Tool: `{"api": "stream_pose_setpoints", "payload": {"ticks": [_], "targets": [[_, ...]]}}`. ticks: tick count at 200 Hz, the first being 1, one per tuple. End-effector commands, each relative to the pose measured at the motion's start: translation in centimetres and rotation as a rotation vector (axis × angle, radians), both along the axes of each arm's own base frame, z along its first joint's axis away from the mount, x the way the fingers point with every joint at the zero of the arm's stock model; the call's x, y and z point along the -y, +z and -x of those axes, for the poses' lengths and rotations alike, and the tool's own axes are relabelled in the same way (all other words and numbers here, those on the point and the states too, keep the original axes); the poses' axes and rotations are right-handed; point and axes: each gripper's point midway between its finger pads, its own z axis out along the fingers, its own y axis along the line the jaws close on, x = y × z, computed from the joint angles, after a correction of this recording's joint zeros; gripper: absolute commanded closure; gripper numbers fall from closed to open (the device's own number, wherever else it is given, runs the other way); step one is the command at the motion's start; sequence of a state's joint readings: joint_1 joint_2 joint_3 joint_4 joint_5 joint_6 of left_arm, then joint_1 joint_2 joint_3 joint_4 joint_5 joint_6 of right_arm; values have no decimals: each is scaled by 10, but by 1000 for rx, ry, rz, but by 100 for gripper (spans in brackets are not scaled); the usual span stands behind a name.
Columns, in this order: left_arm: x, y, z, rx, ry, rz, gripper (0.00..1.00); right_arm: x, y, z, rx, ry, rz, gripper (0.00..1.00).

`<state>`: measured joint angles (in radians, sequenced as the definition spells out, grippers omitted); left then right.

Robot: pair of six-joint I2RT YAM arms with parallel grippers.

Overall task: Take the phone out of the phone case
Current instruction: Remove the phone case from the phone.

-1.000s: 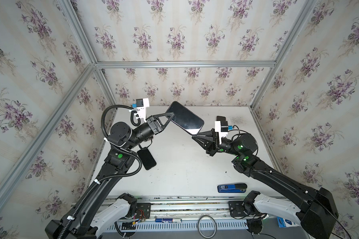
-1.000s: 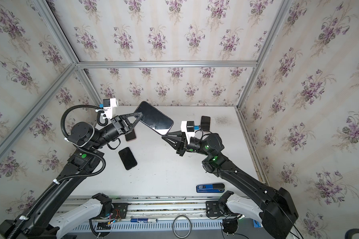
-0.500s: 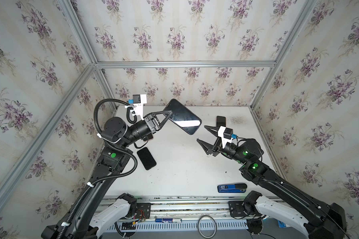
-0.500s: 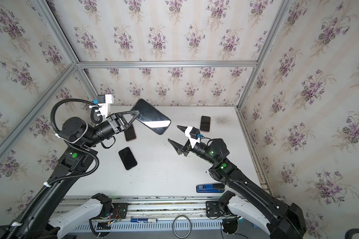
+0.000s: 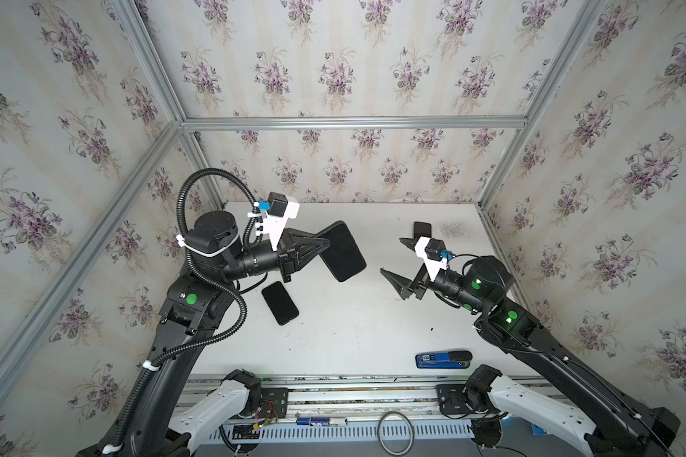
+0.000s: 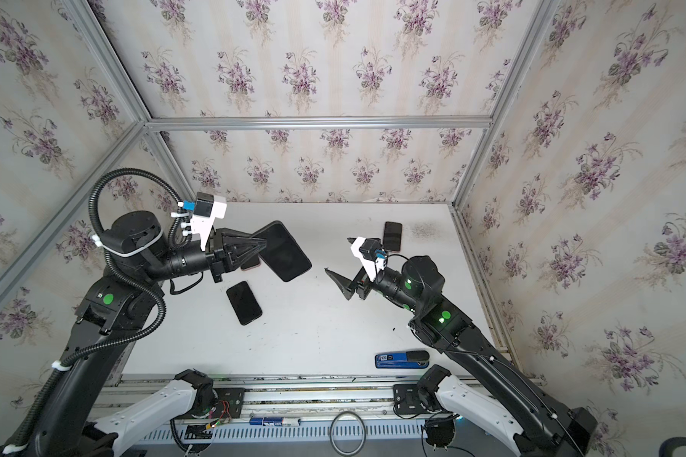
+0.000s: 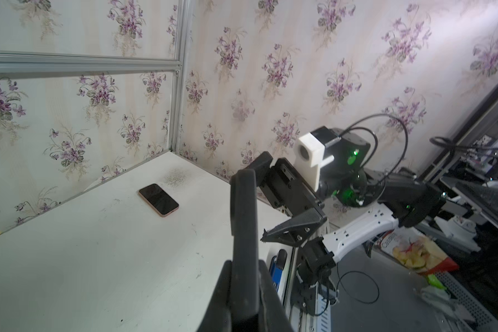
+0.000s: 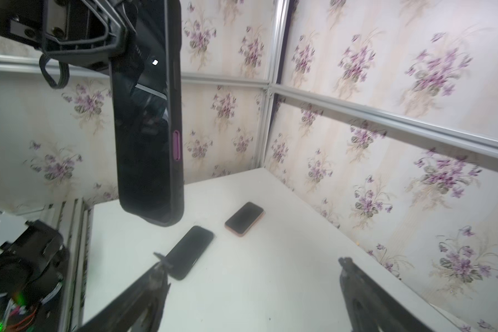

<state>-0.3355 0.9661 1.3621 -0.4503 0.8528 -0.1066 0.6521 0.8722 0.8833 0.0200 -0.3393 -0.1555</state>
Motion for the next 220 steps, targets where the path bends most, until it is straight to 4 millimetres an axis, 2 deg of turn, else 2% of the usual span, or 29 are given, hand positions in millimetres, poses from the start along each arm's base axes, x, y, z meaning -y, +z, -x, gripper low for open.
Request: {"api": "stream_pose_setpoints", "payload": {"ticks": [1,32,53,71,137,220], "targets": [[3,-4,25,184,-123,-67,100,-16,-31,18,-106,163,150,8],[3,-10,38,230,-183,-92,100,-28,-47,35,-154,311,217,15],[5,-15,39,243,-209,-108,100,-33,-46,57,-157,448,210,20],[6,-17,40,251,-235,-113,100,-34,-44,67,-151,512,214,24],[9,-26,41,250,-271,-116,100,-41,-54,72,-214,607,267,42],[10,-29,42,247,-271,-120,100,-53,-34,73,-217,666,154,53]]}}
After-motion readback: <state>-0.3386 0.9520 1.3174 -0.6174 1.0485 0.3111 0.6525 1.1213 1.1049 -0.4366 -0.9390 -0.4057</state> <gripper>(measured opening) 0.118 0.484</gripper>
